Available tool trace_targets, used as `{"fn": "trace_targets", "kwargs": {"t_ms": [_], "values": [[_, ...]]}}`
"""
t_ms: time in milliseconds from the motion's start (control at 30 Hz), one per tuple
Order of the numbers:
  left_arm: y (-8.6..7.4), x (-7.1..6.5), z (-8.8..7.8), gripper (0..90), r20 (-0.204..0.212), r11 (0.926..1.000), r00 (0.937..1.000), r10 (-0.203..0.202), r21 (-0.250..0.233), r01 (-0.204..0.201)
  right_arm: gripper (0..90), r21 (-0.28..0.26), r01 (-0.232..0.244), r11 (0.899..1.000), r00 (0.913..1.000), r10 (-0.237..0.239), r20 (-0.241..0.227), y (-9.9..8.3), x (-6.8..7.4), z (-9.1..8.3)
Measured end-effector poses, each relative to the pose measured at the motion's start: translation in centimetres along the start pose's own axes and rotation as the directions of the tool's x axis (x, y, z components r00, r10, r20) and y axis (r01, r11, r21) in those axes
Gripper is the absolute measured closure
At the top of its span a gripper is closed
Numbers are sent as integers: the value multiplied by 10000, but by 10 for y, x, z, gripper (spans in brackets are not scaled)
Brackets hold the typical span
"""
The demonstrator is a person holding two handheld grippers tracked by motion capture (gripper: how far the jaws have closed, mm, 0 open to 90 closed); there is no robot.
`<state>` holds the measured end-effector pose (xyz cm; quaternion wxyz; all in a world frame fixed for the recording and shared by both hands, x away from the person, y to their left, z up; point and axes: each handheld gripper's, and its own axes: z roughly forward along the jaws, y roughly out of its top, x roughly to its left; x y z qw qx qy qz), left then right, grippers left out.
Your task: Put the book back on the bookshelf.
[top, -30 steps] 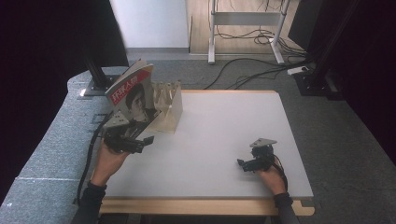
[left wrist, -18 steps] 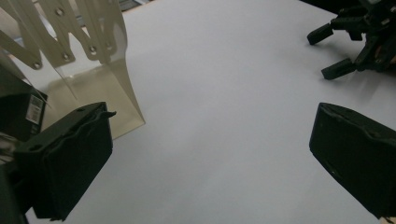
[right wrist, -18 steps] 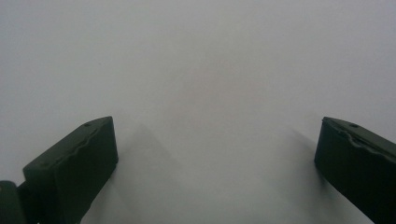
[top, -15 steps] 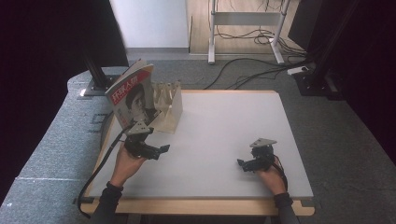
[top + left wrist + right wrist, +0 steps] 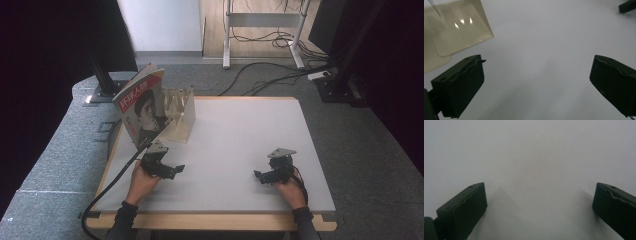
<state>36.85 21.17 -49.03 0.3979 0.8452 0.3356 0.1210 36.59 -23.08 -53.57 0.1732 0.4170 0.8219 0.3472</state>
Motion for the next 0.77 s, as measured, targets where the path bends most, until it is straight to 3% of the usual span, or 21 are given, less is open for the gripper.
{"fn": "trace_targets", "kwargs": {"t_ms": [300, 433, 500, 767], "values": [[-29, 3, 21, 0, -51, 9963, 9995, -300, 803, 303, 0, 0, -2, 10000, 10000, 2, -1, 0, 0, 0], [-28, 0, 24, 0, -354, 9936, 9992, -163, 1115, 202, 0, -3, -1, 10000, 10000, 1, 2, 0, 0, 0], [-28, -4, 26, 0, -634, 9907, 9979, 146, 1358, -58, 0, -8, -5, 10000, 10000, 5, 4, 0, 0, 0], [-28, -3, 26, 0, -614, 9906, 9981, 70, 1367, 14, 0, -4, -17, 10000, 10000, 17, -11, -1, 0, 0]]}}
